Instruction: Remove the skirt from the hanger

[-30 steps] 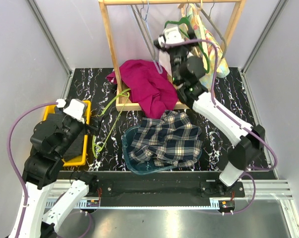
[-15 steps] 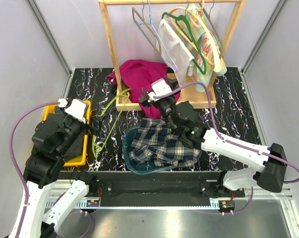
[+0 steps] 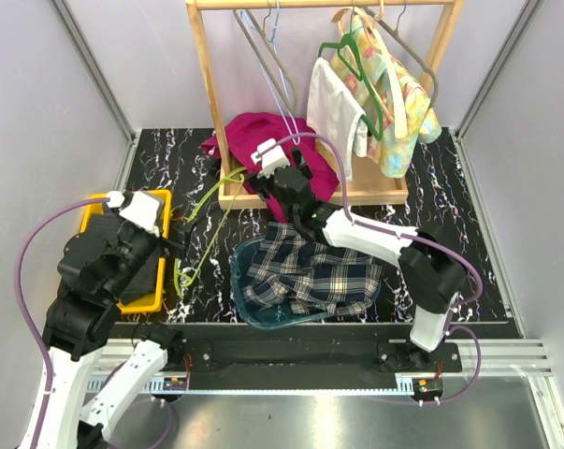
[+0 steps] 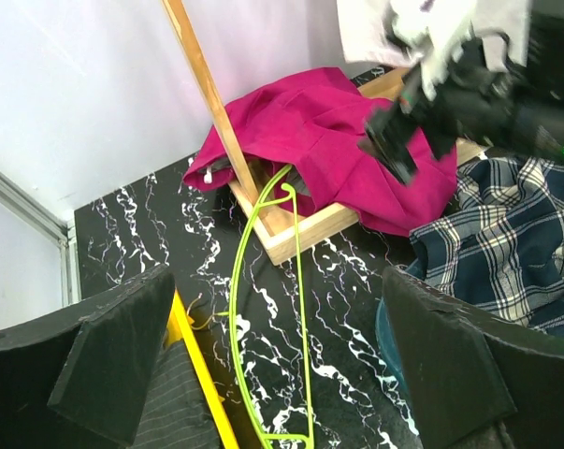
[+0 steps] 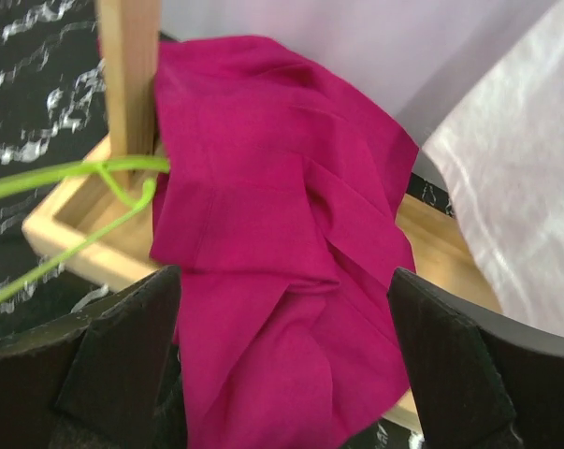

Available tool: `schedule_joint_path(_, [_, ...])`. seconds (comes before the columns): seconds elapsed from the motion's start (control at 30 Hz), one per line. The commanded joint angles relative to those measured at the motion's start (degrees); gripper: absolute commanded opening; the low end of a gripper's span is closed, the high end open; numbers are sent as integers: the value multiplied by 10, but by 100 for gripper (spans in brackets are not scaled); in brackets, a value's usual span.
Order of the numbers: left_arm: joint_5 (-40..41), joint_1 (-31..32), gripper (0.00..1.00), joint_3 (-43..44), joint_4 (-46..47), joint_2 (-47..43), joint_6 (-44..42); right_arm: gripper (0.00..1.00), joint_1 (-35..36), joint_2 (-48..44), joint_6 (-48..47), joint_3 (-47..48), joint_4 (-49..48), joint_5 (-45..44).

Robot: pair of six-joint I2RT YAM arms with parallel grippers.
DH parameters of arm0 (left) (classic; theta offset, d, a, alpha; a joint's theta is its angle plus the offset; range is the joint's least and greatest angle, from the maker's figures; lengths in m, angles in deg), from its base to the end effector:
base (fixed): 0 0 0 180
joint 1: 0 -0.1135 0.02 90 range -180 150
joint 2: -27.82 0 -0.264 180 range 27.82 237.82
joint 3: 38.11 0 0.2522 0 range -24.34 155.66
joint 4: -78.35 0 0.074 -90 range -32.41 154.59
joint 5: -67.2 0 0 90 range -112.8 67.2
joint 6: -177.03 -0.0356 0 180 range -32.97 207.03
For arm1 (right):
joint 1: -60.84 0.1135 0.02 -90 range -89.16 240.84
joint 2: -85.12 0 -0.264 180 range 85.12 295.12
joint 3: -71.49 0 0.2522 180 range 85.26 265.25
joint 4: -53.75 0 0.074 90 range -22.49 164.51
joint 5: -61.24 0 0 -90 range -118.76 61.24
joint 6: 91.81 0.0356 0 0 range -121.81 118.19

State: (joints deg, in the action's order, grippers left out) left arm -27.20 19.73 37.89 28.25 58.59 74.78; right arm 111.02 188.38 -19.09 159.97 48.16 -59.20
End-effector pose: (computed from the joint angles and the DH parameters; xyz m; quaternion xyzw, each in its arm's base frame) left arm 0.0743 -0.0295 0.4183 0.2277 0.7003 -0.0723 0.6726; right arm 0.2878 0.3170 0.2894 -0.2665 0.7056 -0.0146 0.6565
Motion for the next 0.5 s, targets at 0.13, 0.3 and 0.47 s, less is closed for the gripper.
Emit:
schedule_joint_path(0.13, [6,-3,99,-5,23,-7,-7,100,-17,59,115,46,-76,-9])
schedule_joint_path(0.3, [6,-3,99,-2,21,-7,-8,100,-32,95,196,39,-53,-24])
schedule_joint_path(0.47, [6,-3,99,-4,19,-6,-8,100,-46,110,242,20,-48,-40])
